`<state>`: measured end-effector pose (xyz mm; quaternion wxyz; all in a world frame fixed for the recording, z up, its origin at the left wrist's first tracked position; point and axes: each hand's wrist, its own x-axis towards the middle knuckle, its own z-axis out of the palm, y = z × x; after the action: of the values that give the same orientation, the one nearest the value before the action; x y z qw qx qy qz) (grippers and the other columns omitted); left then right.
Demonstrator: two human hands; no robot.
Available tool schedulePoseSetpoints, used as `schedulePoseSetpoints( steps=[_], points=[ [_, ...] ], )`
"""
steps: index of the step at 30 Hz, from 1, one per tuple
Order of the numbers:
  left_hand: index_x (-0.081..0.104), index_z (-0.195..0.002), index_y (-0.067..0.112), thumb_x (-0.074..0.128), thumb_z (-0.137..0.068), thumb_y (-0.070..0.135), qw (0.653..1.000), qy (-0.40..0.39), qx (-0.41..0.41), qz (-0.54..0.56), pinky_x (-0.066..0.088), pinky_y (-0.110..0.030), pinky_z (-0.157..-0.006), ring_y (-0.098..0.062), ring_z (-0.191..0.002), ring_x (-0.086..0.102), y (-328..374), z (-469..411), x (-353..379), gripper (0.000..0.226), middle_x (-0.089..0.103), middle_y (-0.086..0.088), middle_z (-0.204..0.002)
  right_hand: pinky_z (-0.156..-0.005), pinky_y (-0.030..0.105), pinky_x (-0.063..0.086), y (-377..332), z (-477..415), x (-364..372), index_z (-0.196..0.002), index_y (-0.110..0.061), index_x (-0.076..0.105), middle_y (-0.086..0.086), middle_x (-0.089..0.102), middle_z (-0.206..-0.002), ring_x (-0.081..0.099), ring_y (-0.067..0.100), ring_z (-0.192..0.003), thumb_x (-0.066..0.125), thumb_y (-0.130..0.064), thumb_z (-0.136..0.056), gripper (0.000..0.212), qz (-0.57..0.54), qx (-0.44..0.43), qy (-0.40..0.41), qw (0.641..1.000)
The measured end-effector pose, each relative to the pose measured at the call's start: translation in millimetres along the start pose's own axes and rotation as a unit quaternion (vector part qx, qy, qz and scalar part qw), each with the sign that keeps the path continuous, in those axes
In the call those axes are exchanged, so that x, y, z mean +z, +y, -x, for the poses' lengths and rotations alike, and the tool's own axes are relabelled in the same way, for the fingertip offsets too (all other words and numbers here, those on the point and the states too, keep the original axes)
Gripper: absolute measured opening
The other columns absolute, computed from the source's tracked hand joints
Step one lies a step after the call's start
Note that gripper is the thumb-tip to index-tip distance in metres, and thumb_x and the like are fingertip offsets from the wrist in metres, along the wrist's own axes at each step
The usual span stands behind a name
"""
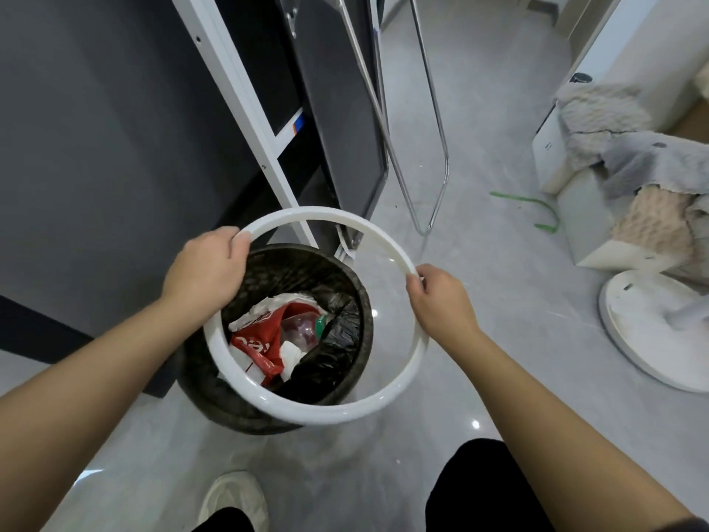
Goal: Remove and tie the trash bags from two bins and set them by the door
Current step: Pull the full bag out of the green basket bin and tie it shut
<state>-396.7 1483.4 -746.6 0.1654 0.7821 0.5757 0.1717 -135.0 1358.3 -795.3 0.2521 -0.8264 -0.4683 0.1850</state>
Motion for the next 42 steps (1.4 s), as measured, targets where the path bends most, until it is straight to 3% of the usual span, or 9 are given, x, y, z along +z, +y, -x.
schedulePoseSetpoints(
  steps=[3,6,10,13,18,25,32,38,42],
  points=[
    [0.06,-0.101,0.017,0.031,-0.099,0.042,0.964,-0.096,-0.093,0.228,0.054,-0.039,-0.067,-0.03,-0.071,0.064,42.3,-6.4,15.9,0.039,0.067,-0.01,-0.087,-0.052,0.031,0.033,36.3,-4.0,-20.1,-0.078,-0.007,0.056,0.005,0.055,-0.067,0.051,0.024,-0.064,0.04,-0.026,-0.095,0.029,0.006,0.045,0.026,0.999],
    [0.061,-0.105,0.018,0.035,-0.1,0.034,0.923,-0.145,-0.103,0.34,0.054,-0.046,-0.086,-0.029,-0.098,0.065,76.1,-11.2,37.0,0.031,0.066,-0.012,-0.111,-0.059,0.033,0.039,77.2,-5.0,-37.8,-0.082,-0.005,0.058,0.011,0.06,-0.073,0.055,0.03,-0.071,0.039,-0.026,-0.095,0.031,0.021,0.102,0.058,0.993],
    [0.061,-0.114,0.02,0.036,-0.099,0.023,0.954,-0.188,0.049,0.228,0.045,-0.036,-0.089,-0.021,-0.102,0.058,102.2,-8.5,73.9,0.03,0.066,-0.003,-0.11,-0.068,0.038,0.047,133.2,-0.3,-48.2,-0.088,-0.007,0.059,0.013,0.062,-0.081,0.058,0.033,-0.077,0.038,-0.028,-0.096,0.031,0.027,0.179,0.082,0.98],
    [0.057,-0.117,0.028,0.034,-0.095,0.028,0.958,-0.228,0.118,0.128,0.042,-0.045,-0.101,-0.021,-0.107,0.058,103.6,-9.9,110.9,0.032,0.065,0.002,-0.111,-0.064,0.035,0.044,169.5,3.1,-44.9,-0.088,-0.007,0.057,0.011,0.061,-0.081,0.057,0.03,-0.075,0.036,-0.028,-0.097,0.03,0.039,0.236,0.076,0.968],
    [0.055,-0.104,0.02,0.033,-0.092,0.025,0.945,-0.209,0.175,-0.181,-0.001,-0.058,-0.116,-0.018,-0.121,0.044,98.3,0.7,158.7,0.025,0.057,0.002,-0.111,-0.069,0.036,0.046,223.6,17.6,-22.1,-0.086,-0.001,0.056,0.014,0.062,-0.084,0.056,0.032,-0.074,0.037,-0.024,-0.097,0.032,0.0,0.332,0.05,0.942],
    [0.056,-0.121,0.022,0.038,-0.089,0.018,0.953,-0.169,0.178,-0.176,-0.014,-0.053,-0.114,-0.014,-0.129,0.035,99.2,2.5,167.1,0.037,0.055,0.006,-0.124,-0.058,0.036,0.056,250.0,46.6,28.4,-0.097,0.002,0.055,0.02,0.064,-0.093,0.068,0.035,-0.063,0.038,-0.016,-0.094,0.025,-0.071,0.439,-0.012,0.896],
    [0.06,-0.113,0.023,0.034,-0.091,0.022,0.951,-0.169,0.185,-0.181,-0.012,-0.054,-0.115,-0.014,-0.127,0.037,98.0,4.1,167.8,0.035,0.056,0.007,-0.12,-0.075,0.04,0.058,241.6,56.0,71.0,-0.071,-0.006,0.048,0.019,0.068,-0.087,0.069,0.037,-0.077,0.043,-0.009,-0.087,0.018,-0.087,0.47,-0.058,0.876],
    [0.062,-0.106,0.022,0.034,-0.091,0.025,0.955,-0.152,0.193,-0.164,-0.009,-0.053,-0.116,-0.014,-0.122,0.041,95.7,5.1,169.0,0.032,0.058,0.008,-0.114,-0.051,0.029,0.053,235.2,55.9,84.3,-0.069,-0.005,0.049,0.012,0.063,-0.063,0.063,0.023,-0.049,0.047,-0.008,-0.089,0.021,-0.118,0.51,-0.076,0.848],
    [0.059,-0.114,0.02,0.035,-0.092,0.026,0.961,-0.145,0.196,-0.13,-0.009,-0.051,-0.116,-0.014,-0.126,0.039,94.2,6.9,167.8,0.033,0.057,0.006,-0.121,-0.071,0.043,0.06,225.5,57.2,86.6,-0.088,0.003,0.054,0.017,0.061,-0.07,0.066,0.033,-0.057,0.048,-0.007,-0.088,0.012,-0.13,0.525,-0.128,0.831]
  ],
)
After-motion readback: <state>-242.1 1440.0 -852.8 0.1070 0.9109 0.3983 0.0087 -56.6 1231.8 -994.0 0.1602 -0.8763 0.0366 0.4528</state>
